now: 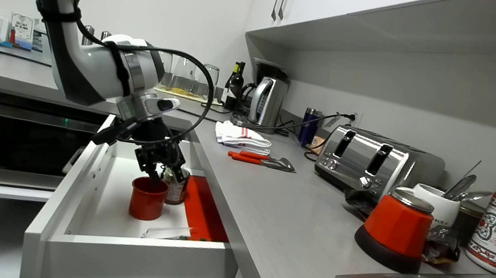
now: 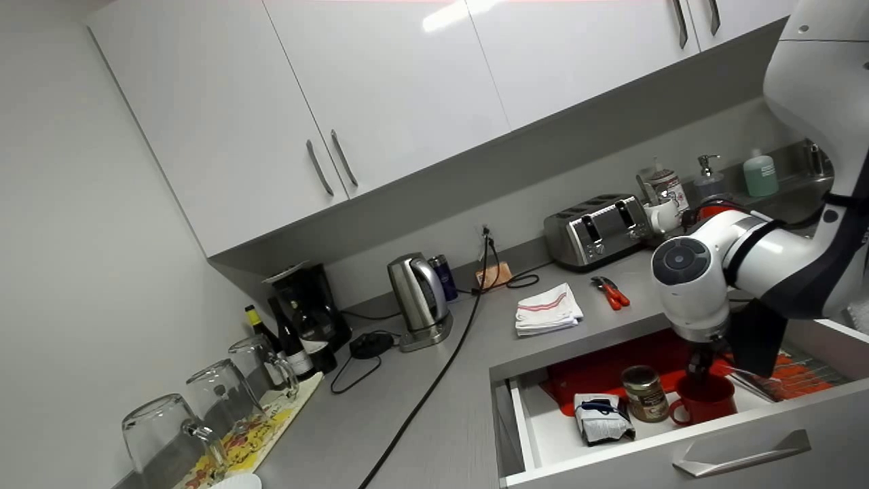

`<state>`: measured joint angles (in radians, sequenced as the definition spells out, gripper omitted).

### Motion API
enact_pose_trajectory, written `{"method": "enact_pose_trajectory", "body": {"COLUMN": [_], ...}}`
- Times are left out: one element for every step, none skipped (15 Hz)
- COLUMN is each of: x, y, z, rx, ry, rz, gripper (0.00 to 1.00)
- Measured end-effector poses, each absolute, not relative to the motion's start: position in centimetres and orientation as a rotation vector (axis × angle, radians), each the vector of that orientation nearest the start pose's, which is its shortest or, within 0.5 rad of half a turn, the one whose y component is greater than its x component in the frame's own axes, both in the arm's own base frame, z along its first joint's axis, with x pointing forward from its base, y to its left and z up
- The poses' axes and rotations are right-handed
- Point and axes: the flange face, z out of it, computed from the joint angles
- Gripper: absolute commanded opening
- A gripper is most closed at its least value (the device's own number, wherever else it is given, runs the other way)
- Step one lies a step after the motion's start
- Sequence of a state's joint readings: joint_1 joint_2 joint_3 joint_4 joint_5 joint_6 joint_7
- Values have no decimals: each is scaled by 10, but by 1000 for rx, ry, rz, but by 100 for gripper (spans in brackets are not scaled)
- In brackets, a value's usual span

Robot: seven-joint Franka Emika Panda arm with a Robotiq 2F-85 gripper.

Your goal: Open the topmost drawer on the left side of the cabinet, remove the red cup from the drawer and place it on the countertop, close the open drawer

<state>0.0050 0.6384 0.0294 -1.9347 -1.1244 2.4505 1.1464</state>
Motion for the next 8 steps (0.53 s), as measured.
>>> {"method": "enact_pose_trajectory", "body": {"x": [607, 609, 611, 613, 614, 616, 617, 619], "y": [21, 22, 23, 25, 26, 27, 28, 29], "z": [137, 131, 126, 121, 116, 111, 106, 102], "rx": [2538, 2539, 2538, 2536, 2530, 2523, 2515, 2506], "ry": [-219, -213, -205, -198, -193, -185, -180, -176], "rz": [338, 328, 318, 309, 300, 293, 284, 278], "gripper": [100, 100, 100, 93, 84, 82, 71, 61]}}
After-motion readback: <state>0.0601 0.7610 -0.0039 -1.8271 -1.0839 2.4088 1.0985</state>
